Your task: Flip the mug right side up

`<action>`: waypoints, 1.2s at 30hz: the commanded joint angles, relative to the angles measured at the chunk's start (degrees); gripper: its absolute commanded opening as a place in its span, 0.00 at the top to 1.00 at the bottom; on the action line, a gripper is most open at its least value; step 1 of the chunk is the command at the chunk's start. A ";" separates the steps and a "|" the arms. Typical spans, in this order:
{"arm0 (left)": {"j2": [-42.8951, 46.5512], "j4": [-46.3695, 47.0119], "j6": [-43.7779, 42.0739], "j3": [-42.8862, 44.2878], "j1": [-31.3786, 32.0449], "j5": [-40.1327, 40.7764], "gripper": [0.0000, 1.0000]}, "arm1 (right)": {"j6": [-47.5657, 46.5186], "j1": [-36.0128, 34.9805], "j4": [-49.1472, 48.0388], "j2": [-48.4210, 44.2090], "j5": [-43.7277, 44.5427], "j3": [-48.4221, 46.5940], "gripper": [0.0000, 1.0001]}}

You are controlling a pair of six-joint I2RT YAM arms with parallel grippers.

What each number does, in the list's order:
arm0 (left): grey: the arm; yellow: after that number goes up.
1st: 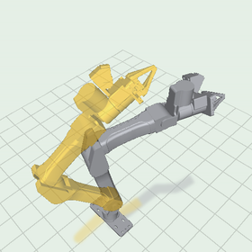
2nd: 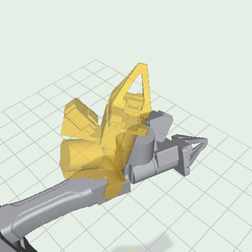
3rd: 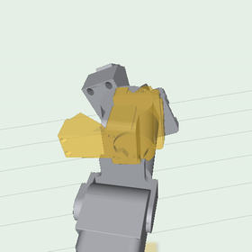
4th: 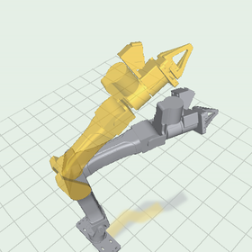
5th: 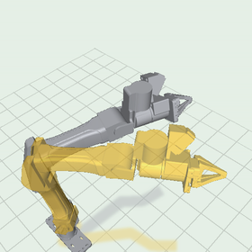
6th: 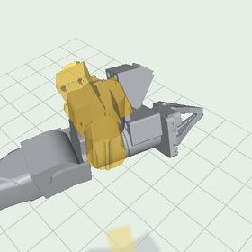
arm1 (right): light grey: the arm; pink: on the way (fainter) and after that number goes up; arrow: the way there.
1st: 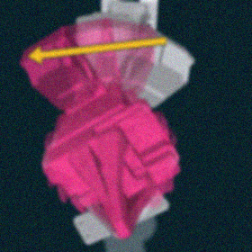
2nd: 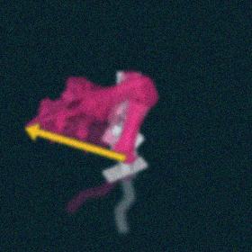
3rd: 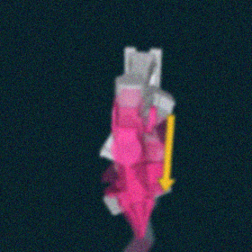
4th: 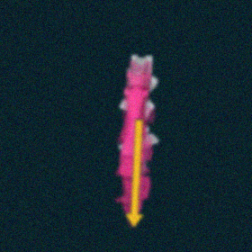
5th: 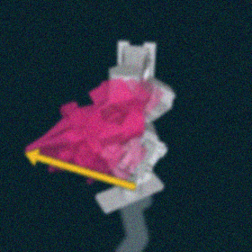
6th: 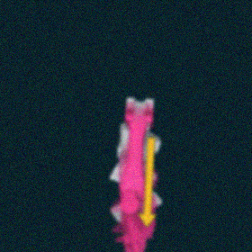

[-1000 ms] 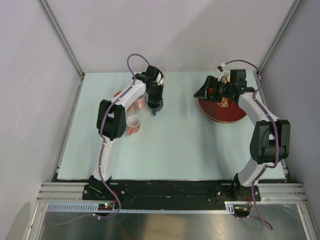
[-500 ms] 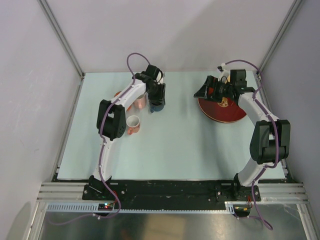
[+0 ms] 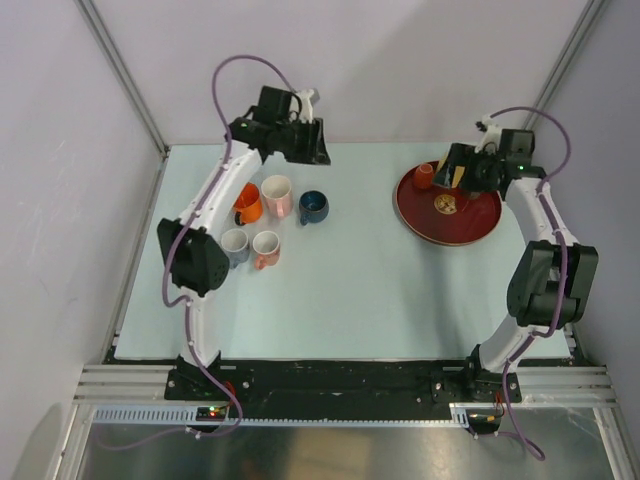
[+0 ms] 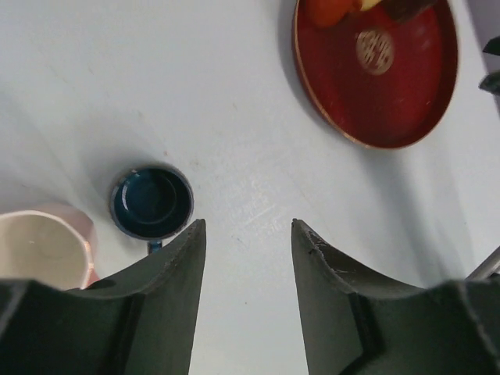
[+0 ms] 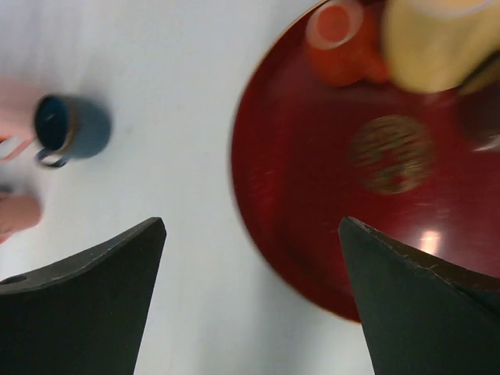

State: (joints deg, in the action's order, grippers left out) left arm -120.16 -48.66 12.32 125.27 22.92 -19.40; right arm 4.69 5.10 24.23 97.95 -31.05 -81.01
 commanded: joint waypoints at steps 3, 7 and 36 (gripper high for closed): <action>7.07 0.59 -6.45 2.29 -3.77 -1.63 0.48 | -15.98 5.76 2.58 4.29 8.91 -10.54 0.07; 10.17 0.62 -9.34 0.25 -5.05 -1.72 0.47 | -32.00 8.50 10.48 10.95 2.30 -18.71 0.16; 18.44 -1.00 -17.21 -11.29 -2.39 -2.74 0.46 | -44.63 8.68 36.44 25.20 -5.09 -34.94 0.17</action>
State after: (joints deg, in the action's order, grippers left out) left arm -104.84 -49.98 -2.96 115.00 19.86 -21.45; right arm -41.34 12.43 59.57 128.44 -34.41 -114.08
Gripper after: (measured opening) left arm 0.535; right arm 0.831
